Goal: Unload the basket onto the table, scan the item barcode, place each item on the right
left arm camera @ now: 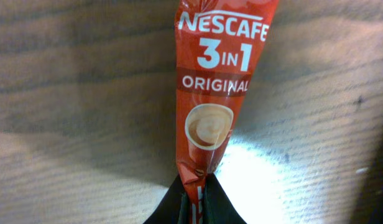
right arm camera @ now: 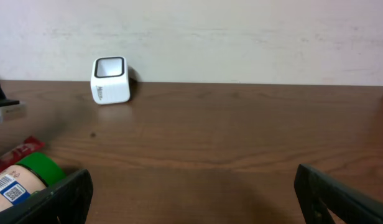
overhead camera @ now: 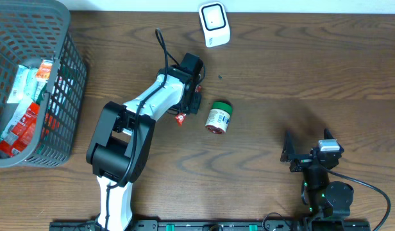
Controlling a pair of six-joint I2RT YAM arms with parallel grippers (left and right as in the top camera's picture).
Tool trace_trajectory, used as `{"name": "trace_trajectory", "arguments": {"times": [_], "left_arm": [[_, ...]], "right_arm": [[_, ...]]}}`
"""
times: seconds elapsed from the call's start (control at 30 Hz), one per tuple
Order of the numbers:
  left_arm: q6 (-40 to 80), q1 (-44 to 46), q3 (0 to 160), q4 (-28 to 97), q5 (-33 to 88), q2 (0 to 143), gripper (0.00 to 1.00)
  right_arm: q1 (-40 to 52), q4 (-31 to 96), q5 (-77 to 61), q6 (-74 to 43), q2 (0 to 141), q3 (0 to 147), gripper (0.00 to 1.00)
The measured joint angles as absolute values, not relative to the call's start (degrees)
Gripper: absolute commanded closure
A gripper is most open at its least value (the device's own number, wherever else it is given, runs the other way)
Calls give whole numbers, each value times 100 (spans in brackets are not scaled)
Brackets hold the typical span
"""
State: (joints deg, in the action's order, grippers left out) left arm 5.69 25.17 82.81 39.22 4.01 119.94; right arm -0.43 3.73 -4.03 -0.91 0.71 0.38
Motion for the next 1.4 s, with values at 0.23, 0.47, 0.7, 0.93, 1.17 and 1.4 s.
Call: {"name": "trace_trajectory", "arguments": {"times": [0.23,0.47,0.7,0.93,1.17,1.4], "left_arm": [[836,2519,8285,4158,-67,11603,93],[1098,2561,8235,4195,-1059,11227,93],[1234,2609,8189,4897,-1046,11216,93],[1313,2290,8685,5168,972,10654,93],[1334,1514,8882,5076,3922,10112,93],[1203,1221,8879,5048,6348,10180,93]], "right_arm": [[-43,373,-403,-91,71,38,1],[-43,373,-403,-91,71,38,1],[-43,373,-403,-91,71,38,1],[-43,373,-403,-91,71,38,1],[-43,373,-403,-91,71,38,1],[-43,246,-421,-91,71,38,1]]}}
